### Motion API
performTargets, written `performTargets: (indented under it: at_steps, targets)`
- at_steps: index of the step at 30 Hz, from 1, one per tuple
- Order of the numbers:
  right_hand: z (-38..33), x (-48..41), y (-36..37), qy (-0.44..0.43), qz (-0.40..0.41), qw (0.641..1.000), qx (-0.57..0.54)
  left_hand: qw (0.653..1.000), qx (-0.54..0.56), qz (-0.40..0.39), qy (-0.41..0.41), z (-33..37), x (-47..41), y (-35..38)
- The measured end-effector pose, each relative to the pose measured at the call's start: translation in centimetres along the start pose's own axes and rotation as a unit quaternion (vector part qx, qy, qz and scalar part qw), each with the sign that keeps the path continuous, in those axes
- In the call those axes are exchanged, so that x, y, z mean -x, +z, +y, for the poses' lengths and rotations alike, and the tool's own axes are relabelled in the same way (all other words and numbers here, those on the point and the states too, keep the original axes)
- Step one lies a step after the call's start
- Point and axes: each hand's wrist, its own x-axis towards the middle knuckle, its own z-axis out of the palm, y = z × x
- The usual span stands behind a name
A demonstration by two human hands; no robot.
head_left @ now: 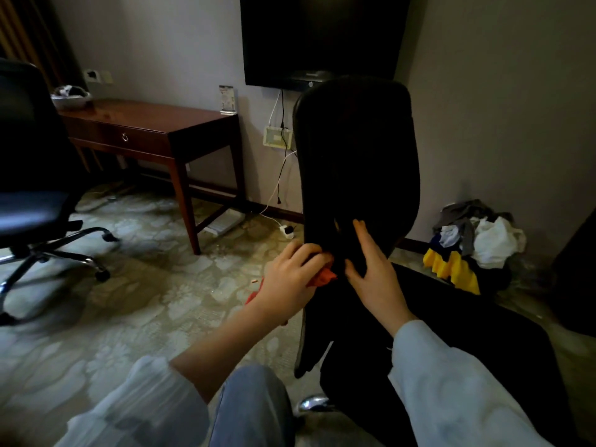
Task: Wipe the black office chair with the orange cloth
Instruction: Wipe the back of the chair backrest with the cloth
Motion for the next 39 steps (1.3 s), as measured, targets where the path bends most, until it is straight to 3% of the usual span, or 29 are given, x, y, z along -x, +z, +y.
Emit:
performTargets:
  at_steps: [5, 10, 16, 20, 24, 28, 34, 39]
  targets:
    - [0.1, 0.4, 0.5, -0.012, 0.002, 1.000, 0.007, 0.974, 0.135, 0.122, -0.136, -1.5, -0.9, -2.3]
    - [0.2, 1.1, 2.2, -0.029, 0.026, 0.998, 0.047, 0.986, 0.153, 0.038, -0.056, -2.7, -0.5, -1.1]
    - [1.3, 1.7, 2.6, 0.003, 0.016, 0.997, 0.078, 0.972, 0.210, 0.038, -0.101, -1.4, 3.0, 1.4]
    - [1.6, 1.5, 2.0, -0.009, -0.010, 0.994, 0.109, 0.971, 0.216, -0.024, -0.098, -1.5, 6.2, 2.3]
    - [1.6, 1.8, 1.4, -0.028, 0.001, 0.995, 0.091, 0.952, 0.250, 0.044, -0.168, -0.3, 5.2, 1.7]
    - [1.9, 2.0, 0.7, -0.034, -0.013, 0.996, 0.077, 0.963, 0.220, 0.105, -0.115, -0.5, 1.1, 0.4]
    - [2.0, 2.7, 0.8, -0.085, 0.044, 0.987, 0.130, 0.977, 0.199, 0.051, -0.052, -1.6, 1.6, 0.9]
    - [1.7, 2.8, 1.3, -0.082, 0.078, 0.985, 0.128, 0.976, 0.200, -0.067, -0.058, -0.9, 5.2, 1.2]
